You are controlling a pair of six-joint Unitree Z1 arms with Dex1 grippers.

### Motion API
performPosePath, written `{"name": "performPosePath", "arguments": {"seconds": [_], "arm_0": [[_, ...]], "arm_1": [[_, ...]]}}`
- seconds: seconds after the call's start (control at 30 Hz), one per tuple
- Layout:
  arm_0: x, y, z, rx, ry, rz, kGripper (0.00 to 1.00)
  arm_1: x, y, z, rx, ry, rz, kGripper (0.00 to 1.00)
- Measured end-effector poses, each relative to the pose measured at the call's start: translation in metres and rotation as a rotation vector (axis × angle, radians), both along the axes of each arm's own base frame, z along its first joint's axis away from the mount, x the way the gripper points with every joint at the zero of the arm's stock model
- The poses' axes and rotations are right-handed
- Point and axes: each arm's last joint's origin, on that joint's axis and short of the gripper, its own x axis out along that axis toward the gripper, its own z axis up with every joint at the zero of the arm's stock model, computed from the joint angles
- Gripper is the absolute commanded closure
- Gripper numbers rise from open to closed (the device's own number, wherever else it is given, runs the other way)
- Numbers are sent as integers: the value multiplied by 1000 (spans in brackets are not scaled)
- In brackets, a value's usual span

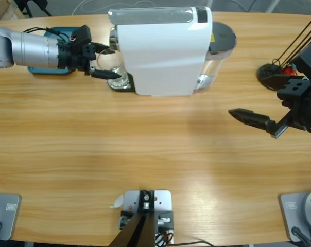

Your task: Pour coffee

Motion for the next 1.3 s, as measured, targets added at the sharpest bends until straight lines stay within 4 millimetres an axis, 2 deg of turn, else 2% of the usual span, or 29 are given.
{"name": "performPosePath", "arguments": {"seconds": [0.47,0.63,0.73,0.77,0.83,0.87,0.9,0.93,1.07,1.17,1.3], "arm_0": [[0,-2,0,4,13,26,0],[-8,12,-7,9,53,44,0],[-23,26,-3,-4,65,55,0],[-30,31,0,-8,69,62,1],[-44,39,5,-15,87,85,0],[-50,43,7,-13,101,115,0],[-58,48,8,-8,114,145,0],[-64,51,11,-7,115,171,0],[-87,69,33,-6,62,318,0],[-97,83,46,9,67,510,0],[-118,97,57,-61,165,675,0]], "arm_1": [[-1,-1,-1,-13,9,0,0],[-2,-4,-2,-36,18,-5,23],[-1,-3,6,-41,4,-20,167],[1,-2,13,-35,-10,-29,253],[3,-1,29,-37,-29,-47,501],[4,-1,38,-42,-31,-54,664],[5,-1,50,-44,-31,-63,958],[7,-3,62,-43,-28,-77,1000],[26,-9,108,11,18,-138,1000],[52,-4,129,35,45,-192,1000],[95,17,155,-18,76,-260,1000]]}}
